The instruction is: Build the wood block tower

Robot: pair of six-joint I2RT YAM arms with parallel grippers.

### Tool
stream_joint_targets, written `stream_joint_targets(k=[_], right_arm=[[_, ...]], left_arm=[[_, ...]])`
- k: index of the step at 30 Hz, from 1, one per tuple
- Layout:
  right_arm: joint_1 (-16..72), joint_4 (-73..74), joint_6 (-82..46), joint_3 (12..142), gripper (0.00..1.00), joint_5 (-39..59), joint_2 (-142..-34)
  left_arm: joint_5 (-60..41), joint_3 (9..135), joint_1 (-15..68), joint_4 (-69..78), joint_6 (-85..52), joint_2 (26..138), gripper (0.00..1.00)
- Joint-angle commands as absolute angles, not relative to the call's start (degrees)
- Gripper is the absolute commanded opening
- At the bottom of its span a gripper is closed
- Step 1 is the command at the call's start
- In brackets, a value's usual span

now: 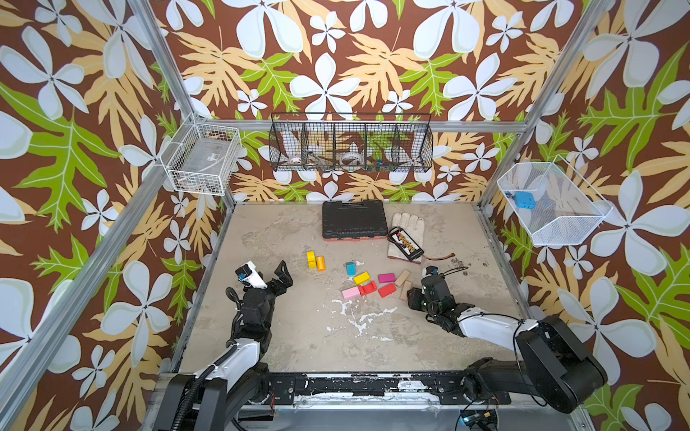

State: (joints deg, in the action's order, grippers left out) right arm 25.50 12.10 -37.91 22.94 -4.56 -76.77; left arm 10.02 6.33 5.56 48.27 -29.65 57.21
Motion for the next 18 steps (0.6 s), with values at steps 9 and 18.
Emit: stream_joint_targets(k=[9,18], right_arm=[[25.54,7.69,-36.77,33.6,0.52,-8.9,-84.67],[25.52,6.73,-37.69,33.31,0.44,-10.99,-87.77]], left_arm=[[10.41,6.19,5.62,49.15,-29.54,56.79,1.0],[10.36,6.51,5.65,49.1,-29.55,57.15,1.0]])
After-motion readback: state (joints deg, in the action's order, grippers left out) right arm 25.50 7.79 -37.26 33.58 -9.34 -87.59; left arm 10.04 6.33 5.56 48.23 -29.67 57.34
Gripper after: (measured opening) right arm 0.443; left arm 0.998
